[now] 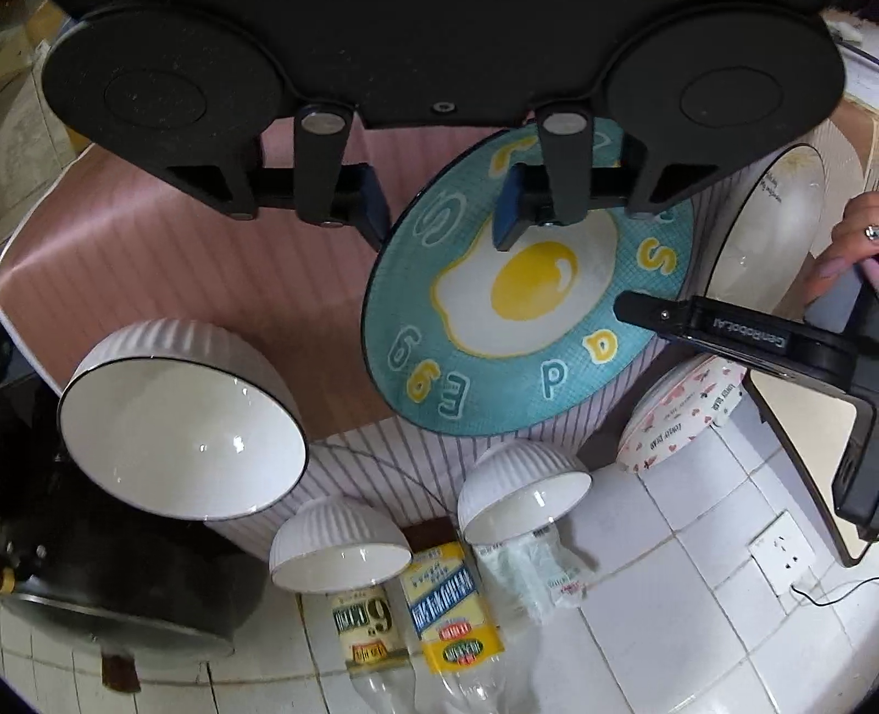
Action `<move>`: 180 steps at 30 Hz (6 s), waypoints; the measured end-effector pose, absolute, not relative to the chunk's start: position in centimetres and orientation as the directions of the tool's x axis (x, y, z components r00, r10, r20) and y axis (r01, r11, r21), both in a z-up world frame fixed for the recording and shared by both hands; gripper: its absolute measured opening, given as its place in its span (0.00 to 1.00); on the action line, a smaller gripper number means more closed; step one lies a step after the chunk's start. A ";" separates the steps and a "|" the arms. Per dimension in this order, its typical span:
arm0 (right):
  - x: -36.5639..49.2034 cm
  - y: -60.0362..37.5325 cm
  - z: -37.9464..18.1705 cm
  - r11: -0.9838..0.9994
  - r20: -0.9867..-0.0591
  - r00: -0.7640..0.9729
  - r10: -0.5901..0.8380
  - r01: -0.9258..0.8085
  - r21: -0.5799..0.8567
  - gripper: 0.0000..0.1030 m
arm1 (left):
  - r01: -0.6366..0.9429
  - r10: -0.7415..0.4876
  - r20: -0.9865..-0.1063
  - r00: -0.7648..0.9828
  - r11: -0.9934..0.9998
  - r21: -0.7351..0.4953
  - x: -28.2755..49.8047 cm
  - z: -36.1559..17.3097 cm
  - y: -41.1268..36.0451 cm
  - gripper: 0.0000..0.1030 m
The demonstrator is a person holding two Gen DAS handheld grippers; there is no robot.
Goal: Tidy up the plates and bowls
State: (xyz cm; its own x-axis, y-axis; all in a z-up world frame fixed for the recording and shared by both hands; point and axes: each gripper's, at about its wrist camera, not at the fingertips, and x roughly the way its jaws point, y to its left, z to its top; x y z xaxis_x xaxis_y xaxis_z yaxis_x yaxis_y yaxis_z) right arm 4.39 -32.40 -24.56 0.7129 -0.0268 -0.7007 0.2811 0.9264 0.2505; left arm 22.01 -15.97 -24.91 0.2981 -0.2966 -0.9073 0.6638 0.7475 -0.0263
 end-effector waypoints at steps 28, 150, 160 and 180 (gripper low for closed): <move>5.3 -36.8 -22.9 0.790 -0.707 0.693 0.143 0.350 0.503 0.16 | 0.437 -0.347 -0.937 0.025 0.847 -0.302 23.6 -23.7 -13.3 0.23; 24.0 -18.7 -21.7 0.947 -0.612 0.784 0.099 0.115 0.300 0.66 | 0.346 -0.402 -0.841 0.361 0.896 -0.279 29.0 -19.1 7.6 0.40; 28.6 -22.7 -26.0 0.780 -0.662 0.728 0.181 0.304 0.547 0.57 | 0.363 -0.404 -0.841 0.360 0.891 -0.273 35.2 -23.2 5.5 0.44; 31.1 -24.6 -28.3 0.679 -0.670 0.713 0.206 0.389 0.623 0.08 | 0.385 -0.426 -0.858 0.288 0.872 -0.303 36.3 -25.4 4.4 0.22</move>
State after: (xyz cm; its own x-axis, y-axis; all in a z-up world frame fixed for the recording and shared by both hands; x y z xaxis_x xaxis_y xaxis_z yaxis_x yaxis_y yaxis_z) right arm 31.15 -24.59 -28.33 0.7132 0.2058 -0.6701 0.3893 0.6787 0.6227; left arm 36.31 4.38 -25.43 0.2883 -0.4258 -0.8577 0.3854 0.8716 -0.3031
